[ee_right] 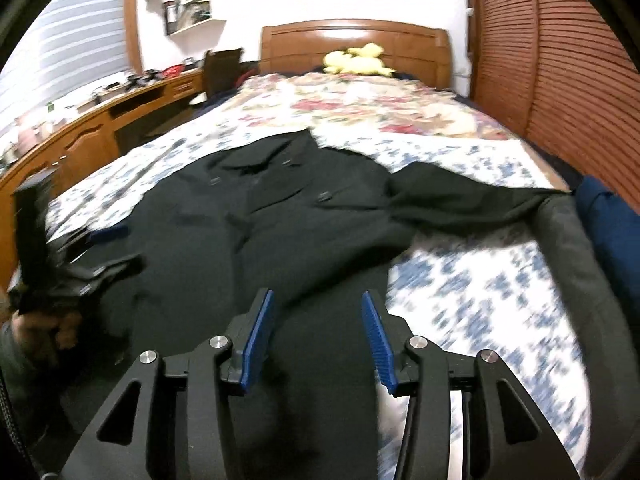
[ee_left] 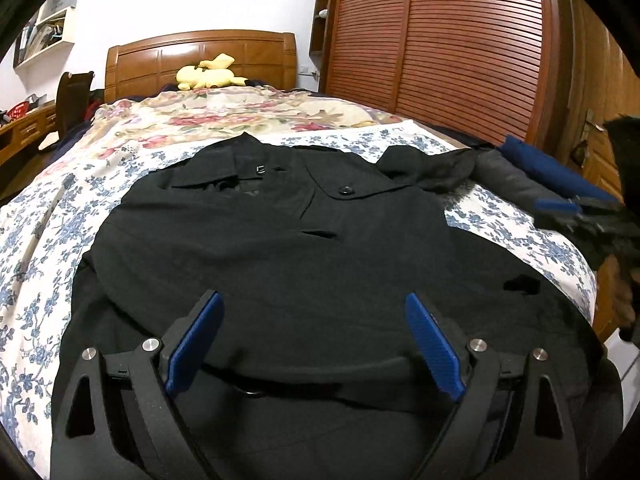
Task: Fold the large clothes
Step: 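Move the open right tool to the coat's side edge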
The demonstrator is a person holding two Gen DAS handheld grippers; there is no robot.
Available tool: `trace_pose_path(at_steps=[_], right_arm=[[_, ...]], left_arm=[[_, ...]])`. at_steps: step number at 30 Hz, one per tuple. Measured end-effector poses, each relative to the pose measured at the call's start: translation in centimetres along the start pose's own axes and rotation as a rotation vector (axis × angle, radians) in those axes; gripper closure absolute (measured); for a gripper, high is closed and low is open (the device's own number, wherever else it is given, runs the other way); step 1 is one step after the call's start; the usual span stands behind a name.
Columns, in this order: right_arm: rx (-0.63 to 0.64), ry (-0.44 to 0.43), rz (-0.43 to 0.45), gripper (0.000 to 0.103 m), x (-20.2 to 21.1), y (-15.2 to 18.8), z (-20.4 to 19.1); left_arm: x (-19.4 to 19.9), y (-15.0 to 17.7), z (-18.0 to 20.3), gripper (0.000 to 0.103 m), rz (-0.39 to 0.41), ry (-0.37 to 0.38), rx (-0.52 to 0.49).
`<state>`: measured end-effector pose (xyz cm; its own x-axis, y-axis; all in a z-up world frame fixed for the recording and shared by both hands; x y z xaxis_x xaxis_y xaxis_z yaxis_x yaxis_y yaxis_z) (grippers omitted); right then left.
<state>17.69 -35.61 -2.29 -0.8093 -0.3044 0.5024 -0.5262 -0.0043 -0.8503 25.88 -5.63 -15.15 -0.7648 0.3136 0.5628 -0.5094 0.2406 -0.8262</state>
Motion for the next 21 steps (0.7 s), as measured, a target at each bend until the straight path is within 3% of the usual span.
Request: trace_pose_path(at_steps=[12, 21], right_arm=[[-0.063, 0.138, -0.011, 0.056, -8.3, -4.4, 5.3], [-0.221, 0.221, -0.049, 0.056, -14.2, -7.1, 10.2]], left_arm=[[0.1, 0.2, -0.1, 0.011, 0.001, -0.004, -0.007], [0.0, 0.3, 0.1, 0.011, -0.001, -0.004, -0.012]])
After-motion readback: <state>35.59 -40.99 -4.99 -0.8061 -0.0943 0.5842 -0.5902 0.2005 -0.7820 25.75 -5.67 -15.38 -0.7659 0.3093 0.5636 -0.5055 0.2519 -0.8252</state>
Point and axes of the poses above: each gripper's, at about its wrist camera, not at the fingertips, and x roughly against the way its jaws point, z to its right, y to its underside, the point moved 4 cm from there along -x, roughly the way its jaws point, and after that the axes turned 10 degrees about -x, right-handed, at the moved point
